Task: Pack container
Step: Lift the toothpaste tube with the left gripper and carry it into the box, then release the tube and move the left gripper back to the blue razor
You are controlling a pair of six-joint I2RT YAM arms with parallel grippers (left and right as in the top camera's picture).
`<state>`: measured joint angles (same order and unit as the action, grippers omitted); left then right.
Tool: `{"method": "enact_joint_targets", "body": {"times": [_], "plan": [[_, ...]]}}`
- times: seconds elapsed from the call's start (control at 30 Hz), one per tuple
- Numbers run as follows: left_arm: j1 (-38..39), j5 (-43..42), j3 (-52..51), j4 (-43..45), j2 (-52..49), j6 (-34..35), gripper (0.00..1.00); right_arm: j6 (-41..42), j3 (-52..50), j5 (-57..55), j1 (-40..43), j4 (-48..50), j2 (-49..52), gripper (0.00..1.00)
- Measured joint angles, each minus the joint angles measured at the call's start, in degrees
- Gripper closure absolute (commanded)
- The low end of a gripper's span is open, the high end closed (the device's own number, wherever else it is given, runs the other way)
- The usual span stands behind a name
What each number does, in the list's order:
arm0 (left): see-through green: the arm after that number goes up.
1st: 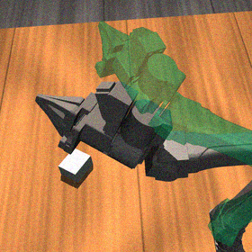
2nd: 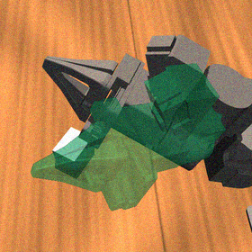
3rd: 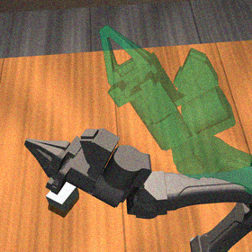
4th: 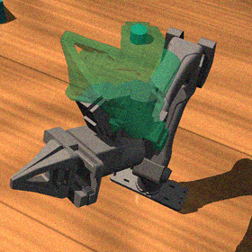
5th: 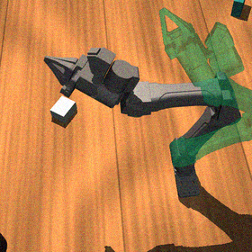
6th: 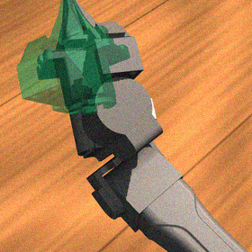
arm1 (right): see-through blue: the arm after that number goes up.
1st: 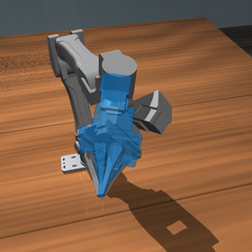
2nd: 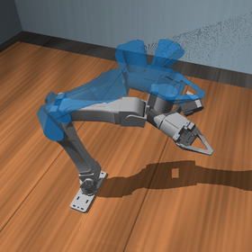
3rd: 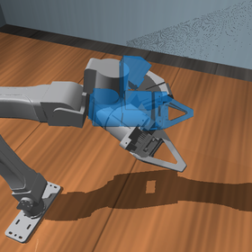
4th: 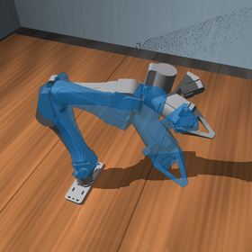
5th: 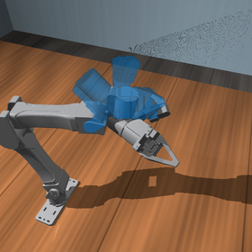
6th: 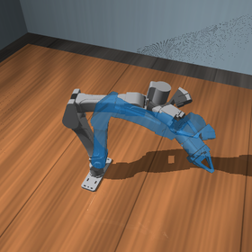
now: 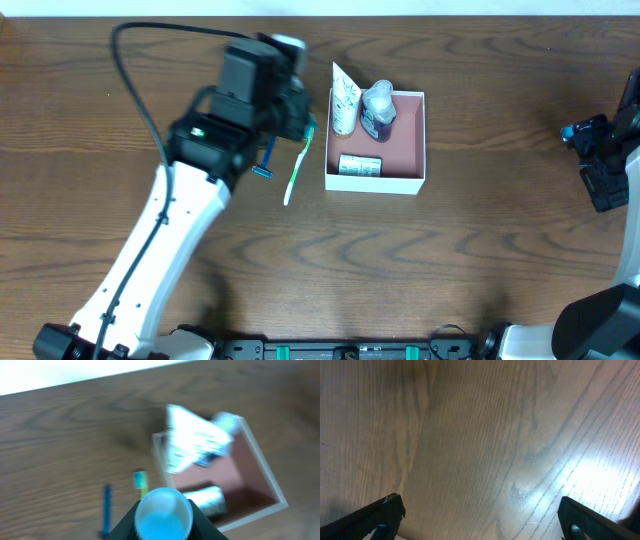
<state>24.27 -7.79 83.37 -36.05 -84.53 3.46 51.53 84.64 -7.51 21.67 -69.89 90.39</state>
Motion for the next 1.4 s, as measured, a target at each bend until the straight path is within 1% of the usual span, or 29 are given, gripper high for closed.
{"method": "enact_joint_targets", "body": {"times": [0.17, 0.33, 0.53, 0.77, 0.8, 0.87, 1.1, 1.23, 1.4], "plan": [[7.6, -0.5, 0.0, 0.9, 0.0, 1.0, 0.75, 0.0, 0.0, 0.0, 0.0, 0.0, 0.0, 0.01], [11.5, -0.9, 0.0, 3.6, 0.0, 1.1, 0.75, 0.0, 0.0, 0.0, 0.0, 0.0, 0.0, 0.01], [12.0, -0.8, 0.0, 5.6, -3.0, 1.6, 0.75, 0.0, 0.0, 0.0, 0.0, 0.0, 0.0, 0.01], [12.0, -0.8, 0.0, 8.0, -12.1, 3.4, 0.75, 0.0, 0.0, 0.0, 0.0, 0.0, 0.0, 0.01], [12.0, -0.8, 0.0, 8.4, -13.0, 3.5, 0.74, 0.0, 0.0, 0.0, 0.0, 0.0, 0.0, 0.01], [12.0, -0.8, 0.0, 9.1, -14.6, 3.7, 0.66, 0.0, 0.0, 0.0, 0.0, 0.0, 0.0, 0.01], [12.0, -0.8, 0.0, 9.7, -16.4, 4.1, 0.65, 0.0, 0.0, 0.0, 0.0, 0.0, 0.0, 0.01], [12.0, -0.8, 0.0, 9.8, -16.4, 4.0, 0.57, 0.0, 0.0, 0.0, 0.0, 0.0, 0.0, 0.01], [12.0, -0.8, 0.0, 9.7, -16.2, 4.2, 0.56, 0.0, 0.0, 0.0, 0.0, 0.0, 0.0, 0.01]]}}
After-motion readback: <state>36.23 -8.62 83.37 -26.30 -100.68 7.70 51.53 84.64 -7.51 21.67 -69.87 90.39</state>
